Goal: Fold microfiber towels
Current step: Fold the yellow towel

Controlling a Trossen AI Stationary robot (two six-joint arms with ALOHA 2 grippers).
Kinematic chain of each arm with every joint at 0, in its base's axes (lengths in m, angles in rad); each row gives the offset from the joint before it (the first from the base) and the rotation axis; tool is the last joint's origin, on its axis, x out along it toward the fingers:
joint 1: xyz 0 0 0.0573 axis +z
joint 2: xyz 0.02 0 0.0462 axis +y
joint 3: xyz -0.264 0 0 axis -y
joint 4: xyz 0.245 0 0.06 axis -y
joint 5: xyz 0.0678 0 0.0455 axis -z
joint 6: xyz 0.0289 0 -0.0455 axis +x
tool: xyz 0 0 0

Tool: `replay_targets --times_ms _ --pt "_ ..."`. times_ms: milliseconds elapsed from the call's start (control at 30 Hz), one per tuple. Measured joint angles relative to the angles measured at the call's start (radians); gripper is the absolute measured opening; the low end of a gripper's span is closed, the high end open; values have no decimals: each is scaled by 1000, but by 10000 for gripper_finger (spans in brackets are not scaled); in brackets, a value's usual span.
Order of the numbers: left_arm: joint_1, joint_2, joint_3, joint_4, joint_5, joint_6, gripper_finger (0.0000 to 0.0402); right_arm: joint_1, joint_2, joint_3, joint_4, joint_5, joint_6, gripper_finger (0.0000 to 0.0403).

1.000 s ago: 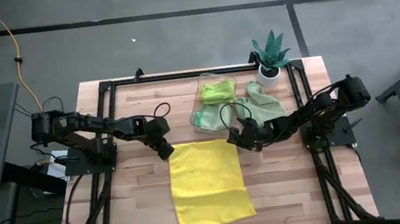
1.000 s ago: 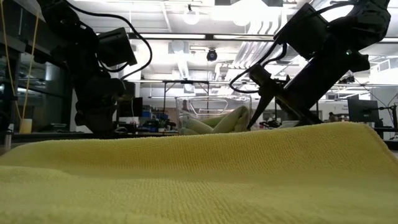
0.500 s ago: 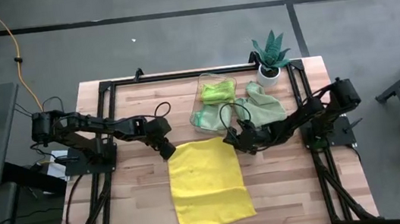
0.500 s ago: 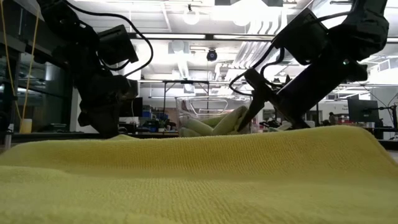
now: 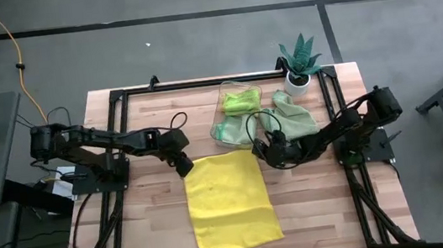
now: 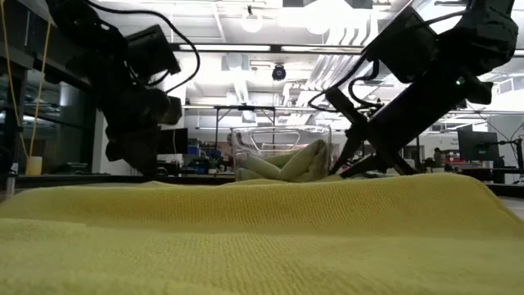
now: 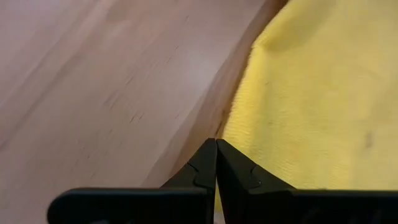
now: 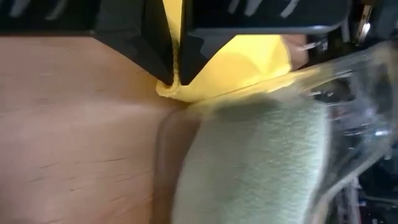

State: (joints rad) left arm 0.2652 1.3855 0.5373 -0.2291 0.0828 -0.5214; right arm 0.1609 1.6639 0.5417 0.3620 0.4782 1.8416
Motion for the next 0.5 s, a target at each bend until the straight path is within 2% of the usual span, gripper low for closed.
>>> replay_targets --times_ms 367,500 --pt "26 -194 1 -48 -4 36 0 59 -101 0 -63 -3 -123 2" --pt "18 -260 1 -130 -3 36 1 85 -149 0 -109 -10 -190 1"
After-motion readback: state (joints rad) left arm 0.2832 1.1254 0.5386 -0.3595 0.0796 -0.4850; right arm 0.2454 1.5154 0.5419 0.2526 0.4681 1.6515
